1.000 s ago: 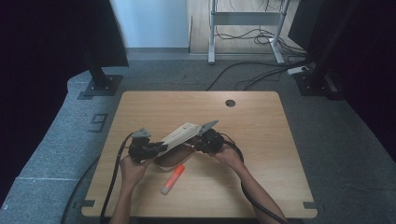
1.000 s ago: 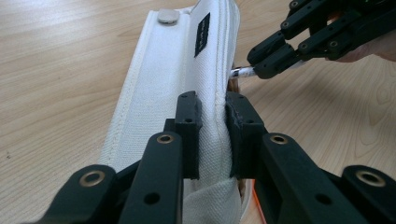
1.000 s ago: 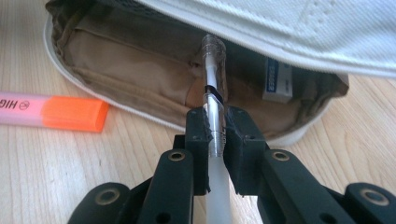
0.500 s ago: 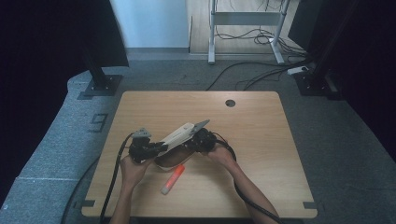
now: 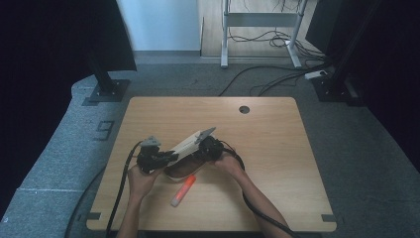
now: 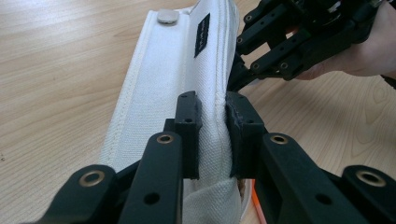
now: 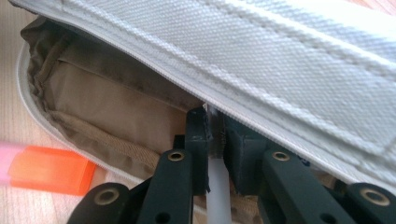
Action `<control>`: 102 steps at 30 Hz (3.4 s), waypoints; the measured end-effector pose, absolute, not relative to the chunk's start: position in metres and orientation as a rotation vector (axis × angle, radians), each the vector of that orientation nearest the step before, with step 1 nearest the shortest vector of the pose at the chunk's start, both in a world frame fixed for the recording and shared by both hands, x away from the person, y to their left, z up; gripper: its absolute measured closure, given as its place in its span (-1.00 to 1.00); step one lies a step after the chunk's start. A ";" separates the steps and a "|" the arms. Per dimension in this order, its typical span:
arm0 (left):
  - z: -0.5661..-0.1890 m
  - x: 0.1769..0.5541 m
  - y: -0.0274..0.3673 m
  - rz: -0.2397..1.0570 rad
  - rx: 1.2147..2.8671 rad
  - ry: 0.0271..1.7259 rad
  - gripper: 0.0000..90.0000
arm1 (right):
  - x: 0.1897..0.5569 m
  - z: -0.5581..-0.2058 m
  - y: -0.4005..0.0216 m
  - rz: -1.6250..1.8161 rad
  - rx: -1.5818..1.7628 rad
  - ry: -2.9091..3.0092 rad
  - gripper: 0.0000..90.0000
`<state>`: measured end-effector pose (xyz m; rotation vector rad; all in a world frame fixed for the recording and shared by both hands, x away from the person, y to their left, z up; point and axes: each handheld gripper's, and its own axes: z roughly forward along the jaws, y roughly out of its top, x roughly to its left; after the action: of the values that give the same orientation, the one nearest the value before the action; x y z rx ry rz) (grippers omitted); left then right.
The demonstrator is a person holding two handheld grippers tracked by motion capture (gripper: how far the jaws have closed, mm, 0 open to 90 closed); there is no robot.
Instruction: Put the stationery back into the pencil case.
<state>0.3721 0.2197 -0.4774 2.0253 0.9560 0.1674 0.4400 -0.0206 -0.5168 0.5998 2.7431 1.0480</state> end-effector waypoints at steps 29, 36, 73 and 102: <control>-0.478 0.373 0.222 0.166 2.021 0.963 0.69 | 0.438 -0.513 -0.046 1.067 0.665 2.716 0.40; -0.478 0.373 0.222 0.166 2.022 0.963 0.69 | 0.434 -0.507 -0.064 1.067 0.698 2.707 0.39; -0.478 0.373 0.221 0.158 2.024 0.958 0.69 | 0.447 -0.521 -0.067 1.027 0.732 2.692 0.68; -0.479 0.374 0.223 0.160 2.017 0.967 0.70 | 0.431 -0.506 -0.073 1.085 0.716 2.658 -0.34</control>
<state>0.3736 0.2234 -0.4788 2.0173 0.9670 0.1602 0.4308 -0.0726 -0.5057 0.7159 2.6584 1.0853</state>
